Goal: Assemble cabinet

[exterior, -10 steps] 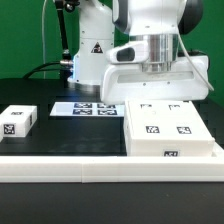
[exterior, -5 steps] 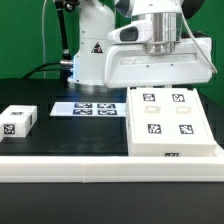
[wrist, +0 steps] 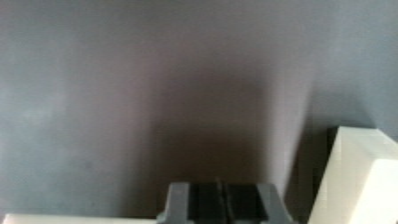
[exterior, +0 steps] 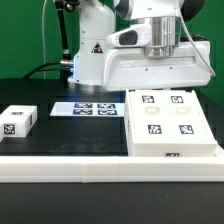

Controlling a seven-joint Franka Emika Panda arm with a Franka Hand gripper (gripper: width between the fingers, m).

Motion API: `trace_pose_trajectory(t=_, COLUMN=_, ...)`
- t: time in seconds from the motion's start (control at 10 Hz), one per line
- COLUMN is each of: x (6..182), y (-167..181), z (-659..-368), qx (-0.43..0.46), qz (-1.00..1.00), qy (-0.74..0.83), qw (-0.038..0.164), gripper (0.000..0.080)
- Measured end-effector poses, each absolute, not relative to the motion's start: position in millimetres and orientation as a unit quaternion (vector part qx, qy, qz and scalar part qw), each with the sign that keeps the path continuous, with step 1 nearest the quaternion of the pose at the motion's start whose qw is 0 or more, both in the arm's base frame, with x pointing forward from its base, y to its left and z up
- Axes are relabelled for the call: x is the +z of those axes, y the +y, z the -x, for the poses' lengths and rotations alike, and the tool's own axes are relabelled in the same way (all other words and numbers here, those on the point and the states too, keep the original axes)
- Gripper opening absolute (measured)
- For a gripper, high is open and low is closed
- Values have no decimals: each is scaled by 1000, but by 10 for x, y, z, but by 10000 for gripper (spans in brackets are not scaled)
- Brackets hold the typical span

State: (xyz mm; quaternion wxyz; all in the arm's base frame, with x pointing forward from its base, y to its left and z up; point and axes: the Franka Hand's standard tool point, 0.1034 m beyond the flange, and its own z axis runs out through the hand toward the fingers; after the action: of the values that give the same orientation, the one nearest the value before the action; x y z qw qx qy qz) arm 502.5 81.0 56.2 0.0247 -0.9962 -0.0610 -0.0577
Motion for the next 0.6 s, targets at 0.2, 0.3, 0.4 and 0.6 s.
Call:
trace_pose_trajectory(t=0.2, x=658, y=767, z=-5058, qx=-51, qz=997, qy=-61, qw=24, gripper=2)
trace_pose_trajectory(t=0.3, x=757, y=759, z=-5077, qx=-41, qz=997, qy=-61, qw=24, gripper=2)
trace_pose_trajectory(t=0.4, x=843, y=768, z=-5097, qx=-36, qz=997, qy=-62, qw=23, gripper=2)
trace_pose_trajectory(t=0.6, x=811, y=770, z=-5088, qx=-38, qz=997, qy=-62, qw=24, gripper=2)
